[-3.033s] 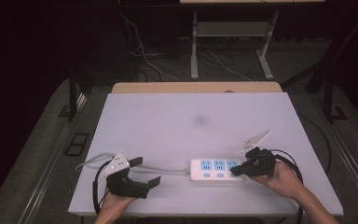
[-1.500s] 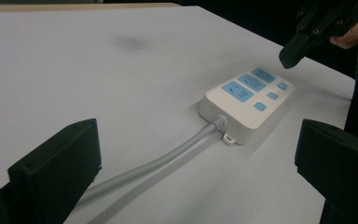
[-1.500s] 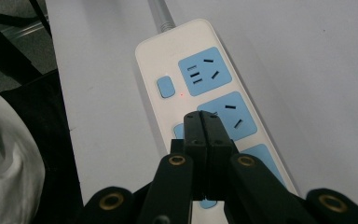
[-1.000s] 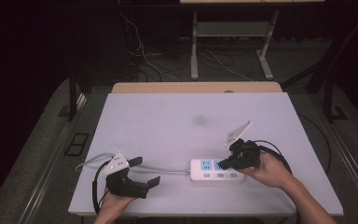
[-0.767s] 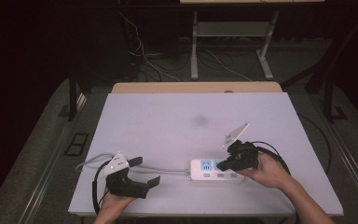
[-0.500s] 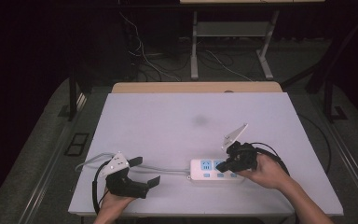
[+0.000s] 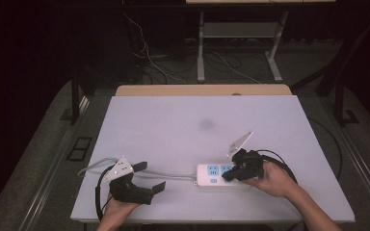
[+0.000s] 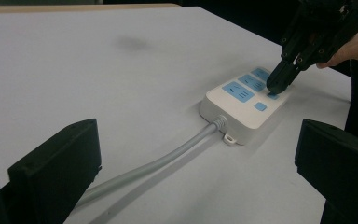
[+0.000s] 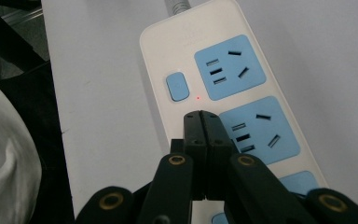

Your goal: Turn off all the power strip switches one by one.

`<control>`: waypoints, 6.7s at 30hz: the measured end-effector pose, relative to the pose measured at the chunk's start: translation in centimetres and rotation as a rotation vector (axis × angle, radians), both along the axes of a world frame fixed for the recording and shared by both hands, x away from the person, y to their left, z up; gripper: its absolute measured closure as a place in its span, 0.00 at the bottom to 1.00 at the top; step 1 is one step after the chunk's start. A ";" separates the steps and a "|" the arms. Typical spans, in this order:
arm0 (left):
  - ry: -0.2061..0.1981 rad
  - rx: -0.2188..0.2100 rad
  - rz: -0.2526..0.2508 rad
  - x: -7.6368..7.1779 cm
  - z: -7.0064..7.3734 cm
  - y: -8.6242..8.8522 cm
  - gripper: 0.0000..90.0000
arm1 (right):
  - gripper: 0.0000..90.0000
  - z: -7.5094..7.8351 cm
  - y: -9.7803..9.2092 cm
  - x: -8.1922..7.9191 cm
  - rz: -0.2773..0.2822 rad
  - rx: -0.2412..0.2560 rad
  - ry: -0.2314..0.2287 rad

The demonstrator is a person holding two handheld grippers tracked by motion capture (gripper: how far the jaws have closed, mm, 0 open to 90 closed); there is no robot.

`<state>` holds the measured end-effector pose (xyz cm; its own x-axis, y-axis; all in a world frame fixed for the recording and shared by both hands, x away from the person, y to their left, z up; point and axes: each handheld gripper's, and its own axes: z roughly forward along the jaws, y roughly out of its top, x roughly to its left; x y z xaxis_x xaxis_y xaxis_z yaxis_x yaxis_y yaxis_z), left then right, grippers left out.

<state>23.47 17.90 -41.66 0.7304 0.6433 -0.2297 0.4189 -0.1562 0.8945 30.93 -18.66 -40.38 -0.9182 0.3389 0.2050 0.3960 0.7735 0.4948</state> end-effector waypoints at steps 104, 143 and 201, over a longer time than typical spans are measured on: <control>0.001 -0.001 0.001 0.1 0.0 0.1 0.00 | 1.00 1.3 3.0 0.3 0.028 0.041 -0.030; 0.002 -0.002 0.002 0.1 0.0 0.1 0.00 | 1.00 -0.3 3.4 0.5 0.029 0.017 0.005; 0.003 -0.005 0.011 0.2 -0.1 0.3 0.00 | 0.97 2.2 1.7 1.1 -0.004 0.071 -0.058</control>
<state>23.63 18.22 -41.75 0.7226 0.6500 -0.2352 0.4230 -0.1468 0.8942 32.06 -16.92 -38.23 -0.9279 0.3291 0.1752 0.3681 0.7343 0.5703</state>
